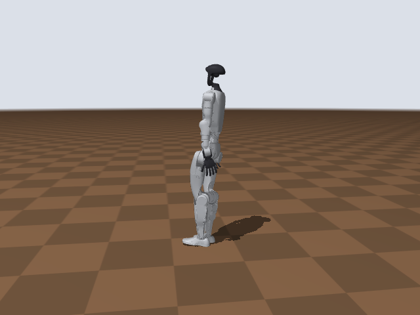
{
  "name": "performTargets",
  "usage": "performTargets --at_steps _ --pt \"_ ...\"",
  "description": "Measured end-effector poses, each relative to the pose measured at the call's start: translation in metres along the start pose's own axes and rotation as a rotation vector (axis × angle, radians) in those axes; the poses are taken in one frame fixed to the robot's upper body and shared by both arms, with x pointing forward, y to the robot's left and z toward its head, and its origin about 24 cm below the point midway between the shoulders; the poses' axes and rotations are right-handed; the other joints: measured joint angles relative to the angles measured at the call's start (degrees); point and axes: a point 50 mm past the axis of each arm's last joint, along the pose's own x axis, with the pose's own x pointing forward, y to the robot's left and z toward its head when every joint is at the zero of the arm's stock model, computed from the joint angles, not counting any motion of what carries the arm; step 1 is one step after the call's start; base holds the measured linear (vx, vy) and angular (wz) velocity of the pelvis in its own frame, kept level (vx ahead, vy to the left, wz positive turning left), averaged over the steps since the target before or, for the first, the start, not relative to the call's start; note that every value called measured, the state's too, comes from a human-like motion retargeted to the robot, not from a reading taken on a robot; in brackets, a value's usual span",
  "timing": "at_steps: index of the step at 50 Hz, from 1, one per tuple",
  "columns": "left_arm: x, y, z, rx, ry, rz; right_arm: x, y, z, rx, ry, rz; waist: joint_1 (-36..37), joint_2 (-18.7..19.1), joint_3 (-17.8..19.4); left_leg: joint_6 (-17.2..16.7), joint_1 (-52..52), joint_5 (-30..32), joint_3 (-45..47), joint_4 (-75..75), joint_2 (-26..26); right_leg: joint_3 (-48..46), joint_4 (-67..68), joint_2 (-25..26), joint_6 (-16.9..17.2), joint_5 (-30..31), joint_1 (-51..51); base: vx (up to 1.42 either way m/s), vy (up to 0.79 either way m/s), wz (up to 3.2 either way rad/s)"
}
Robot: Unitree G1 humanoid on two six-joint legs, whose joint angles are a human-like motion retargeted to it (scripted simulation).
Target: Upper body actions
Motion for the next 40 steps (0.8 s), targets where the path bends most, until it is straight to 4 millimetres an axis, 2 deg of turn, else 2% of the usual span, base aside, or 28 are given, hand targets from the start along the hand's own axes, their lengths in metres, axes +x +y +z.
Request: performTargets --at_steps 5,10,15,20,25,30,33,37,40 --pt "-0.001 -0.003 0.000 -0.018 0.009 -0.015 -0.002 -0.005 0.019 0.012 -0.071 0.016 1.62 0.04 0.02 -0.51 0.09 -0.06 -0.36 0.19 0.30 -0.60 0.19 0.27 -0.48 -0.72 0.46 0.06 -0.03 0.16" --pt "-0.002 -0.007 0.011 -0.007 -0.038 -0.017 -0.003 -0.008 0.025 -0.030 -0.098 -0.002 1.18 0.27 -0.56 -0.78 0.05 -0.05 -1.29 0.23 0.46 -1.69 -0.17 0.62 -0.74 -1.18 1.12 0.04 -0.01 0.18" --pt "-0.004 -0.008 0.022 0.027 -0.082 -0.004 -0.002 -0.004 0.014 -0.042 -0.054 0.006 1.30 0.25 -1.01 -0.93 0.04 -0.03 -1.25 0.12 0.55 -1.84 -0.02 0.78 -1.02 -1.44 1.10 0.00 0.00 0.00" --pt "-0.006 -0.010 0.029 0.030 -0.106 -0.008 0.000 0.004 -0.004 -0.009 0.023 0.029 1.40 0.15 -1.07 -0.82 0.17 -0.17 -0.77 0.20 0.51 -1.14 0.76 0.58 -1.09 -1.69 0.80 0.00 0.01 -0.04" --pt "-0.006 -0.009 0.029 0.033 -0.109 -0.005 0.001 0.008 -0.020 0.020 0.077 0.035 0.90 0.22 -0.72 -0.38 0.85 -0.38 0.60 0.00 0.38 0.73 2.07 0.35 -1.18 -1.70 0.12 0.03 0.02 -0.29" --pt "-0.004 -0.005 0.022 0.039 -0.090 0.002 0.001 0.007 -0.025 0.038 0.082 0.028 -0.93 0.21 0.58 0.61 2.47 -0.75 2.61 -0.60 -0.05 3.71 3.78 0.08 -1.07 -1.07 -0.83 0.01 -0.02 -0.52" --pt "-0.003 -0.002 0.016 0.035 -0.068 0.001 0.001 0.000 -0.019 0.031 0.054 0.012 -2.02 0.21 1.92 1.22 3.85 -1.10 6.15 -1.48 -0.08 7.52 5.34 0.69 -1.43 0.01 -2.53 -0.06 -0.02 -1.08" --pt "-0.002 0.000 0.011 0.025 -0.043 -0.012 -0.001 -0.013 0.005 0.000 -0.033 -0.021 -4.12 0.00 4.26 1.60 5.12 -1.93 12.28 -2.57 0.61 13.79 7.09 2.55 -2.13 2.87 -6.06 -0.16 -0.04 -1.61" --pt "-0.002 0.007 0.007 0.039 -0.023 -0.012 -0.004 -0.017 0.021 -0.026 -0.098 -0.036 -6.07 0.14 4.92 1.66 5.34 -2.53 17.08 -3.32 1.76 13.64 6.54 2.94 -2.61 3.06 -7.62 -0.13 -0.09 -1.84"
